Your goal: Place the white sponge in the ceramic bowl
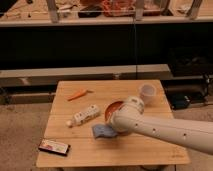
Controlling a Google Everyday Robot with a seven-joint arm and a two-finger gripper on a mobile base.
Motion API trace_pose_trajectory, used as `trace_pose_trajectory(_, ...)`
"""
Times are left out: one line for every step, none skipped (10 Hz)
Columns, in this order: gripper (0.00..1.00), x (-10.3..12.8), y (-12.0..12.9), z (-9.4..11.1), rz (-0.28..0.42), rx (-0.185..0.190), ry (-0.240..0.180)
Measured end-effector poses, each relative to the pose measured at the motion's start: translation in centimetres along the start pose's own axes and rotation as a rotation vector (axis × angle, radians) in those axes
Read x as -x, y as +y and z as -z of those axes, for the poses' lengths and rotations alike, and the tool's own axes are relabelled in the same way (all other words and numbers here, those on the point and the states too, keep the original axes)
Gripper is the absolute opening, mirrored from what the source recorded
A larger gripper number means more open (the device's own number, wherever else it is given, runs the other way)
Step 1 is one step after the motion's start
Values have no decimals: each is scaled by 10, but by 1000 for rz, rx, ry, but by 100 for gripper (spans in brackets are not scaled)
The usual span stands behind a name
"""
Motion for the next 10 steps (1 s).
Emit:
trace_pose_trajectory(0, -4, -4, 2, 2, 8, -7)
trace_pose_trajectory(0, -6, -6, 3, -7, 5, -8)
trace_pose_trajectory(0, -11, -1, 1, -32, 2, -5)
trace_pose_trajectory(0, -16, 1, 0, -50, -5, -2)
trace_pose_trajectory(0, -19, 0, -2, -59, -5, -3)
trace_pose_trajectory(0, -23, -1, -3, -66, -4, -5)
trace_pose_trajectory(0, -31, 4, -3, -81, -2, -8)
trace_pose_trajectory(0, -43, 15, -3, -104, -2, -15)
trace_pose_trajectory(0, -49, 20, -3, -113, -3, -18)
trace_pose_trajectory(0, -54, 23, -3, -127, -7, -22)
